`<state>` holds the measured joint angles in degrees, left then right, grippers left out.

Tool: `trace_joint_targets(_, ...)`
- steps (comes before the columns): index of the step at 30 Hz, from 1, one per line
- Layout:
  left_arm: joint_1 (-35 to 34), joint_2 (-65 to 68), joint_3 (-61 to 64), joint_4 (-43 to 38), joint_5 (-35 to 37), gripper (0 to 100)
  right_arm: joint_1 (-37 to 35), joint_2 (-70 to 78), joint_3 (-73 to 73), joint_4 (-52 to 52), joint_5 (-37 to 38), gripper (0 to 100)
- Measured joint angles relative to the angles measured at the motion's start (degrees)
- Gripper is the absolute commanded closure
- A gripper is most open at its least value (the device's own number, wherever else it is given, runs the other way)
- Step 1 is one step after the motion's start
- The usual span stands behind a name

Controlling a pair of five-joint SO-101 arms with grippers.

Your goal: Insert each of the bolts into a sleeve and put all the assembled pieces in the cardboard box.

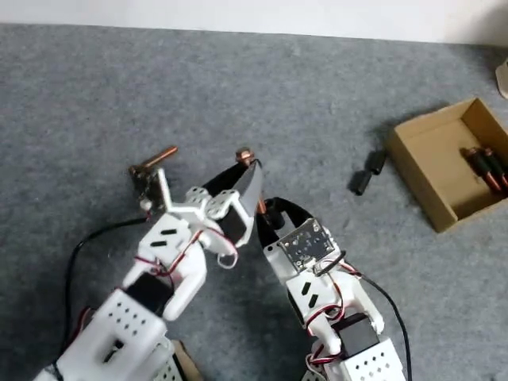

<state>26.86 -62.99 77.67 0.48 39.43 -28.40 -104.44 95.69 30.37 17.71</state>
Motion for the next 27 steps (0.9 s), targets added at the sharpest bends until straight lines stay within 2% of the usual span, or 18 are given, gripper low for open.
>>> trace_joint_targets(3, -0.4, 5.4, -1.3, -1.2, 0.4, 99, 0.2, 0.1, 0.0, 0.2, 0.1, 99.4)
trace_joint_targets(10, -0.3, 7.2, -0.6, -9.6, 0.0, 99, -0.2, 0.0, 0.0, 0.1, 0.1, 99.4)
trace_joint_targets(27, -0.3, 7.3, -0.4, -12.7, 0.0, 99, -0.1, 0.0, 0.0, 0.1, 0.1, 99.4)
